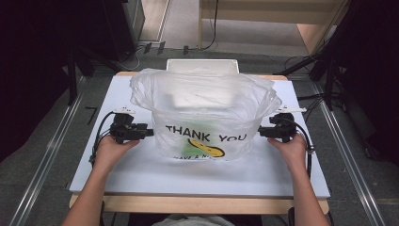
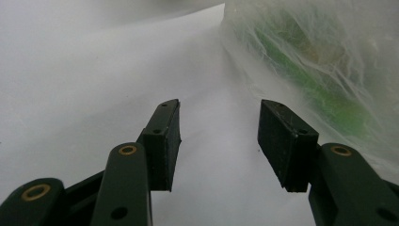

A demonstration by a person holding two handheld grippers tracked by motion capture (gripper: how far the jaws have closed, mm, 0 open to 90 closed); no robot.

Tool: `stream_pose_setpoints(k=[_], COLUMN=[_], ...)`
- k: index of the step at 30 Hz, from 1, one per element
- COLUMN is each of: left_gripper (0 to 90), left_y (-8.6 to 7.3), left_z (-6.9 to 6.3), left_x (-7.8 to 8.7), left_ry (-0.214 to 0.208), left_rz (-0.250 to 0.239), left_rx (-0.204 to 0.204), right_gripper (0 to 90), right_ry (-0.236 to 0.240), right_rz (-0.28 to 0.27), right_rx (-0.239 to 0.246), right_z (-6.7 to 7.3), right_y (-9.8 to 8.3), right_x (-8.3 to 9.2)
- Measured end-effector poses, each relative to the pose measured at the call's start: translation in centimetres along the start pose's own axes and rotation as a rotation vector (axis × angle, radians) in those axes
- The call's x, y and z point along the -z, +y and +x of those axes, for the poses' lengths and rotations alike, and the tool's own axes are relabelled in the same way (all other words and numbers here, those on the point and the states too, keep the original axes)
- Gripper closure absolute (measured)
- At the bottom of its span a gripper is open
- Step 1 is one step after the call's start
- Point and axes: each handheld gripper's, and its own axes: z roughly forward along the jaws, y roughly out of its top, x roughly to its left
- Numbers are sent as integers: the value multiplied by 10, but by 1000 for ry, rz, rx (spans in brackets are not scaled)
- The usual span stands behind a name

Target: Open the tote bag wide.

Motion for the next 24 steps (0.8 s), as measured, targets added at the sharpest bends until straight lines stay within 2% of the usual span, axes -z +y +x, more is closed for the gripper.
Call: stream_pose_setpoints(k=[1, 2, 3, 9, 13, 14, 20, 24], left_gripper=[498, 486, 477, 474, 460, 440, 410, 421], left_y=[1, 1, 2, 3, 2, 2, 0, 0], left_z=[1, 1, 2, 6, 7, 8, 7, 7], left_x=[1, 1, 1, -2, -5, -5, -5, -6], left_ry=[7, 7, 11, -23, -43, -50, -46, -49], left_rz=[4, 4, -2, -2, 34, 39, 41, 43], left_rx=[16, 16, 41, 61, 68, 73, 60, 61], right_gripper=[266, 282, 290, 338, 352, 362, 376, 382], right_ry=[5, 16, 24, 78, 88, 88, 81, 85], right_rz=[3, 5, 6, 29, 36, 29, 29, 26], right_rx=[-1, -4, -10, -44, -53, -38, -20, -26], right_z=[0, -1, -2, -7, -7, -6, -4, -4], right_y=[0, 0, 0, -1, 0, 2, 4, 5], right_x=[0, 0, 0, -1, -1, -1, -3, -3])
